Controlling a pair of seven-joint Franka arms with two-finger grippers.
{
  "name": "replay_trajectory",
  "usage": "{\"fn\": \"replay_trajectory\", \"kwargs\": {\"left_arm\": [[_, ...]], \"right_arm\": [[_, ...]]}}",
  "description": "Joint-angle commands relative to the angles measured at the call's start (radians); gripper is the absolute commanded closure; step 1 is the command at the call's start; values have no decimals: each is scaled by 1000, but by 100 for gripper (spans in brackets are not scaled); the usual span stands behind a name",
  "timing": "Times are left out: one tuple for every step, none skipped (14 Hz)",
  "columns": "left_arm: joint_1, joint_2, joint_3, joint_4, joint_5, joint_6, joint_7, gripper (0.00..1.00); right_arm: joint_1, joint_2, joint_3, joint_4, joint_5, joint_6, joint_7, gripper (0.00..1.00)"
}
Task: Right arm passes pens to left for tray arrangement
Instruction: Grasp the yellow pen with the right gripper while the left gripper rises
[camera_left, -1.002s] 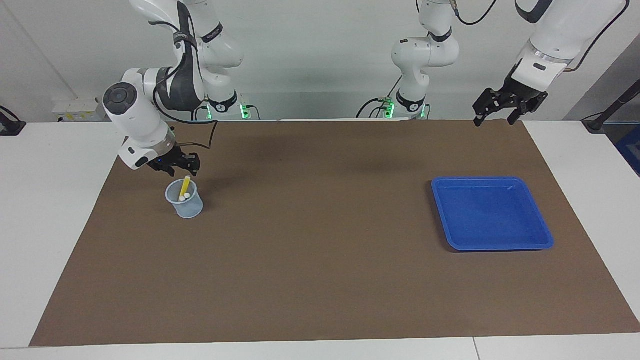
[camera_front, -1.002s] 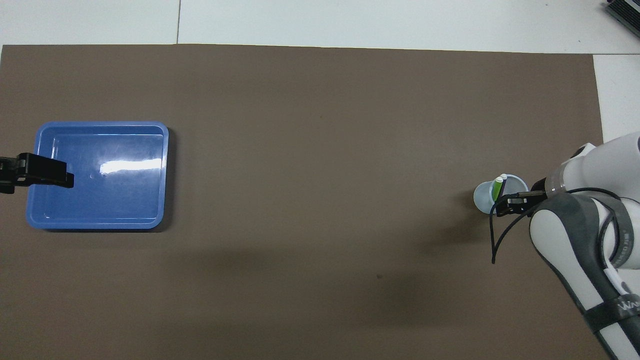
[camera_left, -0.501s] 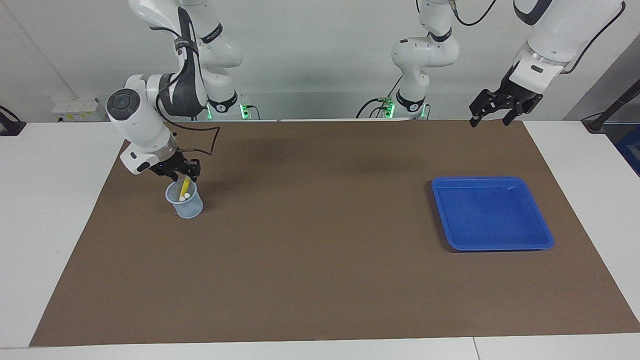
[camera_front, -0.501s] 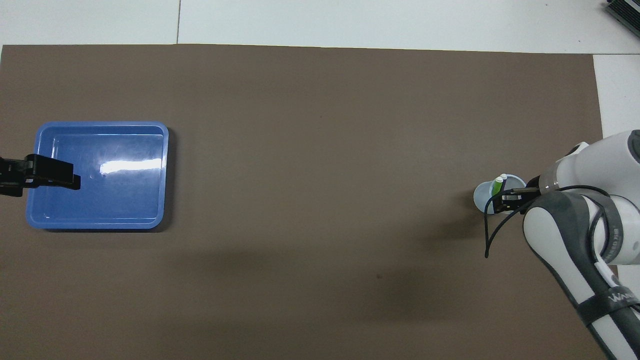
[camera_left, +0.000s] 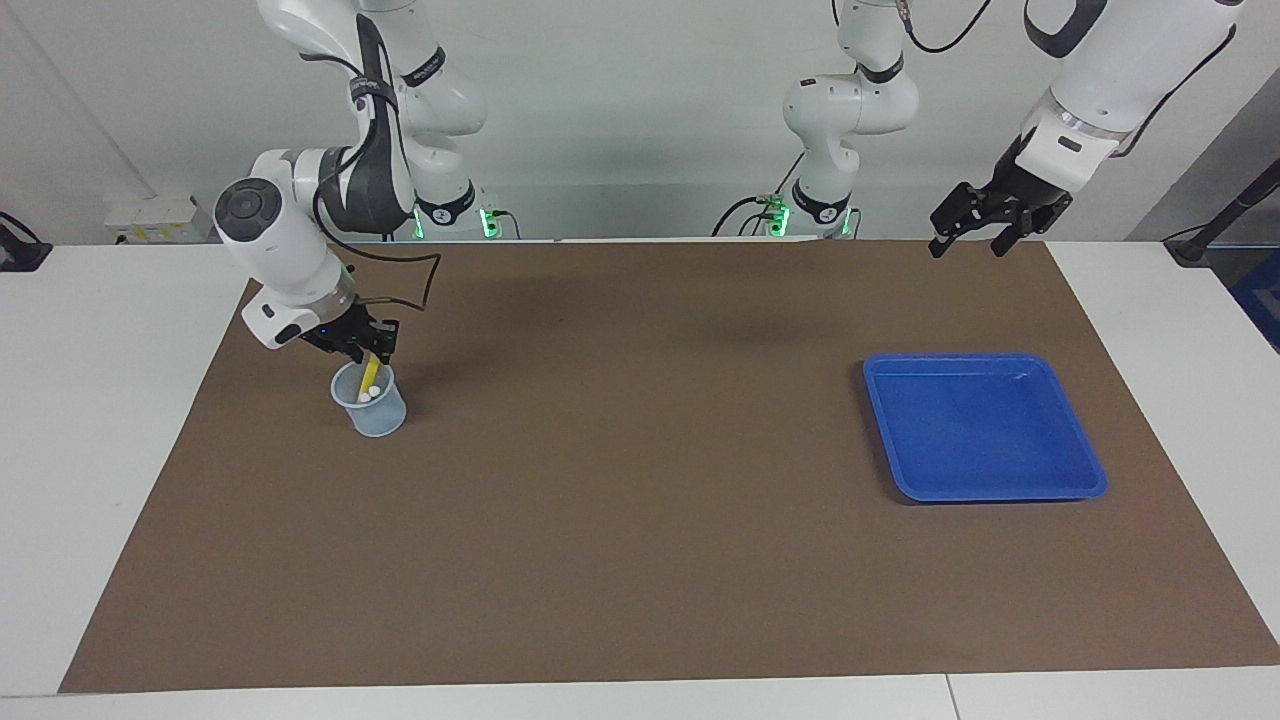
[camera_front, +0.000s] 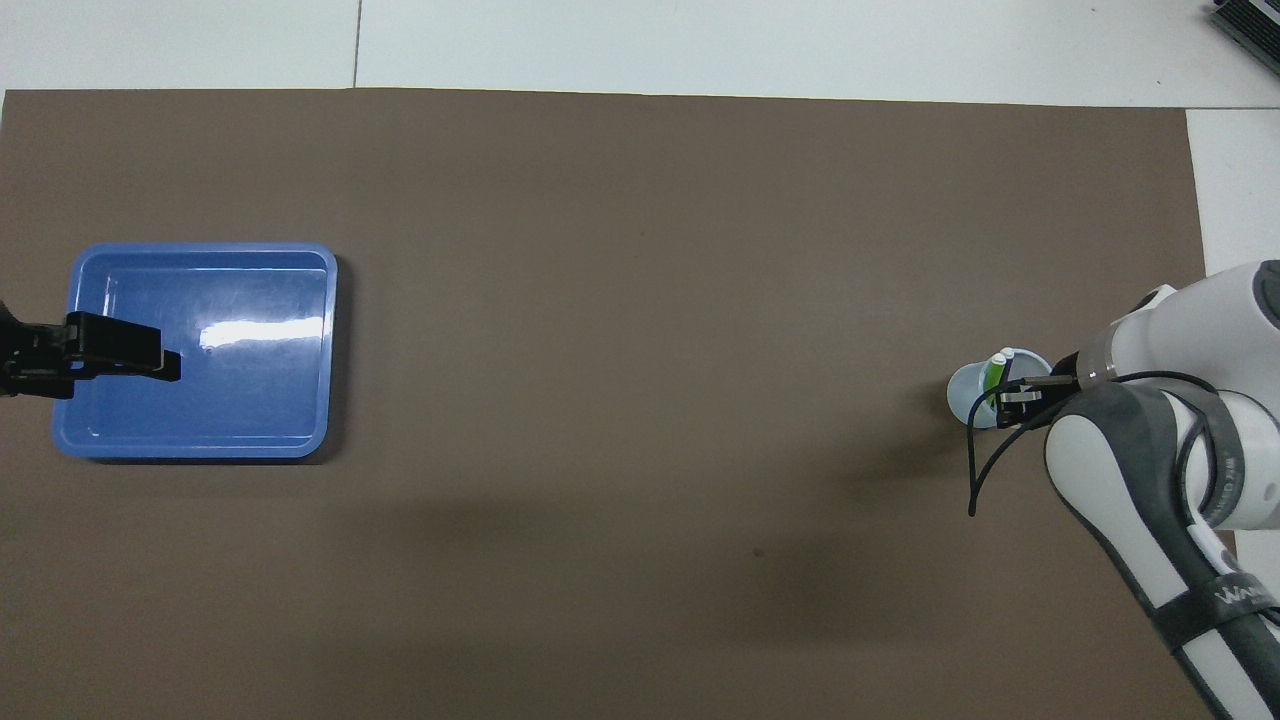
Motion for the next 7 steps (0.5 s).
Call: {"fn": "replay_trajectory", "kwargs": {"left_arm": [[13, -63, 3, -102, -109, 73, -18, 0], [13, -83, 3, -148, -134, 120, -35, 0], [9, -100, 1, -185, -150, 162, -55, 0], [5, -109, 1, -207, -168, 185, -67, 0], [5, -114, 1, -216, -197, 199, -78, 0], [5, -119, 1, -224, -223, 206, -96, 0], [-1, -119, 1, -227, -242, 211, -116, 0]], "right_arm": [[-8, -3, 8, -11, 11, 7, 1, 84], [-8, -4, 8, -11, 10, 9, 1, 89], [-8, -4, 8, -14, 10, 9, 0, 96], [-8, -4, 8, -14, 10, 7, 0, 100], [-8, -4, 8, -13, 10, 1, -5, 100], [-8, -4, 8, -10, 10, -6, -17, 100], [-10, -1, 6, 1, 8, -23, -34, 100]]}}
